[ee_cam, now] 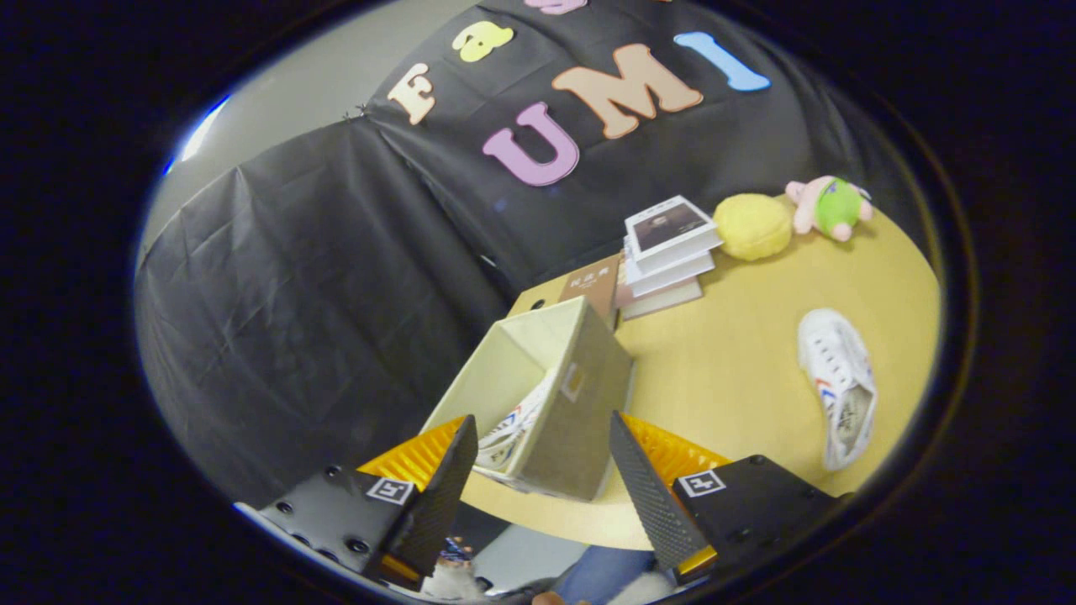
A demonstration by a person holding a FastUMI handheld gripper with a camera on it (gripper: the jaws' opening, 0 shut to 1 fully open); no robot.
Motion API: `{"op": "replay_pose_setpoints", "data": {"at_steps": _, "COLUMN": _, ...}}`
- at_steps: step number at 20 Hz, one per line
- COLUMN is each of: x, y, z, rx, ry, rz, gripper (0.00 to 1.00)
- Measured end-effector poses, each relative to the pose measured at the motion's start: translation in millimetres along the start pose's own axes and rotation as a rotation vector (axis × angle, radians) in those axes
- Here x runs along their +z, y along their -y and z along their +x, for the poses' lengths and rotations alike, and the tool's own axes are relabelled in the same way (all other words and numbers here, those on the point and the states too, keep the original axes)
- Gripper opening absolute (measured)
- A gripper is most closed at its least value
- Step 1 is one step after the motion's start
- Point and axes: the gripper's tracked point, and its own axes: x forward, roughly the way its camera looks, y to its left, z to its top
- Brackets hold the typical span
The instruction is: Open the storage box then place both shoes into the box .Put the left shoe in first, then the right shoe, with the right side of both shoes facing outward in a uniform manner.
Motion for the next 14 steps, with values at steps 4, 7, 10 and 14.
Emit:
{"op": "replay_pose_setpoints", "data": {"at_steps": 4, "x": 5, "y": 60, "z": -26, "rx": -0.110, "ry": 0.047, "rz": -0.029, "gripper": 0.99}}
{"op": "replay_pose_setpoints", "data": {"at_steps": 7, "x": -1, "y": 111, "z": -30, "rx": -0.193, "ry": 0.044, "rz": -0.048, "gripper": 0.99}}
{"op": "replay_pose_setpoints", "data": {"at_steps": 10, "x": -21, "y": 165, "z": -33, "rx": -0.301, "ry": -0.011, "rz": -0.066, "gripper": 0.99}}
{"op": "replay_pose_setpoints", "data": {"at_steps": 14, "x": -38, "y": 212, "z": -40, "rx": -0.392, "ry": -0.049, "rz": -0.097, "gripper": 0.97}}
